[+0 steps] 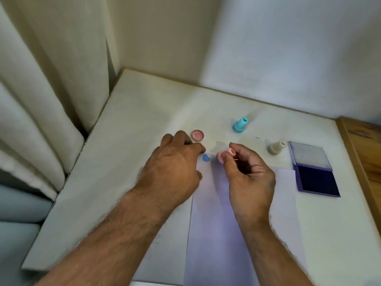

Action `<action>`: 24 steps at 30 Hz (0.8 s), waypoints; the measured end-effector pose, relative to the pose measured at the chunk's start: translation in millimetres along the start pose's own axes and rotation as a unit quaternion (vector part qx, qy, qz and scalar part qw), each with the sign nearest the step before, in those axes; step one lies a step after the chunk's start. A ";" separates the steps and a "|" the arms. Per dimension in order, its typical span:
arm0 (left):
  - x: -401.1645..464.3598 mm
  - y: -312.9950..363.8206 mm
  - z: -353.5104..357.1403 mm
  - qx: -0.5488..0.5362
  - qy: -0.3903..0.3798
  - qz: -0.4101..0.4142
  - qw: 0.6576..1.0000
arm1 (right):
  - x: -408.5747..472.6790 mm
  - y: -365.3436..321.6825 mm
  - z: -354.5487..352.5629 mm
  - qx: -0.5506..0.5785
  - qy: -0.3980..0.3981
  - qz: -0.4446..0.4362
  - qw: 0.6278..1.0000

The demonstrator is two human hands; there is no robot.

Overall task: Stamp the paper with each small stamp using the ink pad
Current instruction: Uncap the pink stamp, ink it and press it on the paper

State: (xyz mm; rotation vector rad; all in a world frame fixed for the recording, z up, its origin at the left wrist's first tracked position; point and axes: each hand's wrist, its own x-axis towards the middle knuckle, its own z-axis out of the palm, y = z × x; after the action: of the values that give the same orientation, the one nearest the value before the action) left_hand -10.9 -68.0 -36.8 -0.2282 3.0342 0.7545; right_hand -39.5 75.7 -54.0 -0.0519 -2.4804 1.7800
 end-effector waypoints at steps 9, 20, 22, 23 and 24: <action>1.2 -3.0 1.8 -0.007 -0.003 -0.003 1.000 | -2.9 2.6 5.3 -0.063 0.019 -0.054 0.996; 1.2 -3.2 1.9 -0.012 -0.006 0.003 1.000 | 1.1 -2.1 8.7 -0.152 0.009 -0.083 0.985; 1.7 -2.9 2.1 -0.009 -0.007 0.002 1.000 | 6.5 -7.1 6.4 -0.184 -0.009 -0.072 0.980; 1.8 -2.9 2.2 -0.006 -0.008 0.002 1.000 | 9.5 -9.6 5.1 -0.199 -0.019 -0.069 0.977; 1.6 -3.0 2.4 -0.003 -0.008 0.002 1.000 | 12.6 -11.8 3.6 -0.214 -0.030 -0.068 0.974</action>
State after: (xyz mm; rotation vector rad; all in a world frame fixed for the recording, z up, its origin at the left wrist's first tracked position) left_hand -12.1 -69.8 -40.3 -0.2151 3.0186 0.7624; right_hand -52.1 69.6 -43.4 0.1410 -2.7861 1.1871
